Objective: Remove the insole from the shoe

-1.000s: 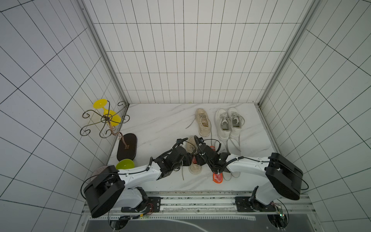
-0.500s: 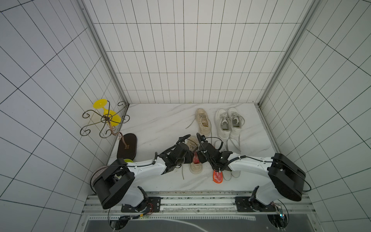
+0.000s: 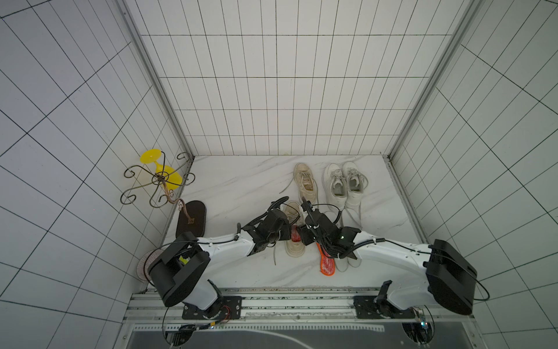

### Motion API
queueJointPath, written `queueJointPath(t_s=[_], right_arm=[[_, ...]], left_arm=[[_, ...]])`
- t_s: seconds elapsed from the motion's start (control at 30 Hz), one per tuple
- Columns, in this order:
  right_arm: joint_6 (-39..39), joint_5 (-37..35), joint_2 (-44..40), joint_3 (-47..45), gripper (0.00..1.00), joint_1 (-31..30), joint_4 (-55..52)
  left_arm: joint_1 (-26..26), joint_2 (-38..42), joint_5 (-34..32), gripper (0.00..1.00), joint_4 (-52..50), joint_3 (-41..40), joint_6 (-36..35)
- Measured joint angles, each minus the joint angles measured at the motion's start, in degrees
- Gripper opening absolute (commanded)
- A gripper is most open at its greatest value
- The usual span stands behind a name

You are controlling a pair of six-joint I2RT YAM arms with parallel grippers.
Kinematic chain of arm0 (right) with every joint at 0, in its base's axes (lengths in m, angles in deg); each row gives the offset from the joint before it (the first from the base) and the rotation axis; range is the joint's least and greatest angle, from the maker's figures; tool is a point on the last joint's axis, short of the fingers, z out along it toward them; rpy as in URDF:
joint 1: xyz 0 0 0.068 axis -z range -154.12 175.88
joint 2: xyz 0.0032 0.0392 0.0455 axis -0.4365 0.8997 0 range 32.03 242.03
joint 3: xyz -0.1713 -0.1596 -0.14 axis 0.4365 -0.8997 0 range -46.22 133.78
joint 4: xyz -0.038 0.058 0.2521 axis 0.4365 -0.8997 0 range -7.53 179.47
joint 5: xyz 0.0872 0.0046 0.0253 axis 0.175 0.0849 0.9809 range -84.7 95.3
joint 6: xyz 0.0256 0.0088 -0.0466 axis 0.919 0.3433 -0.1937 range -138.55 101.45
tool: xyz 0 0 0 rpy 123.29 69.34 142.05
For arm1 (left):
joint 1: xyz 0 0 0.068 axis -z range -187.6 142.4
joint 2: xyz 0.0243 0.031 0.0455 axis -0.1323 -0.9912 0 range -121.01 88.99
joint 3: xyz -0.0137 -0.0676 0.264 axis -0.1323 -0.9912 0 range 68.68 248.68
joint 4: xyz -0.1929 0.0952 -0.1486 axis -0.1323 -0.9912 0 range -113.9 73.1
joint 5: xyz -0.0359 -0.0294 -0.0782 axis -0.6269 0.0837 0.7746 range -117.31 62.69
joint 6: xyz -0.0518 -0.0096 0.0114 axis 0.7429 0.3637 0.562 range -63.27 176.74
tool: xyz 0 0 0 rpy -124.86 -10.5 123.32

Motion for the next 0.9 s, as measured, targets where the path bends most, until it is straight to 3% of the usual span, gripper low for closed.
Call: queueJointPath(t_s=[0.37,0.77,0.9], right_arm=[[3.65,7.96,2.29,1.25,0.36,-0.28,-2.86],[5.86,8.74,8.92,6.16,0.32,0.52,-3.82],[6.62,8.52,9.77,6.19,0.37,0.76,-4.39]], left_arm=[[-0.15,-0.63,0.79,0.23,0.22,0.59,0.42],[-0.37,-0.70,1.68,0.22,0.66,0.44,1.51],[-0.37,-0.70,1.66,0.19,1.46,-0.04,1.90]])
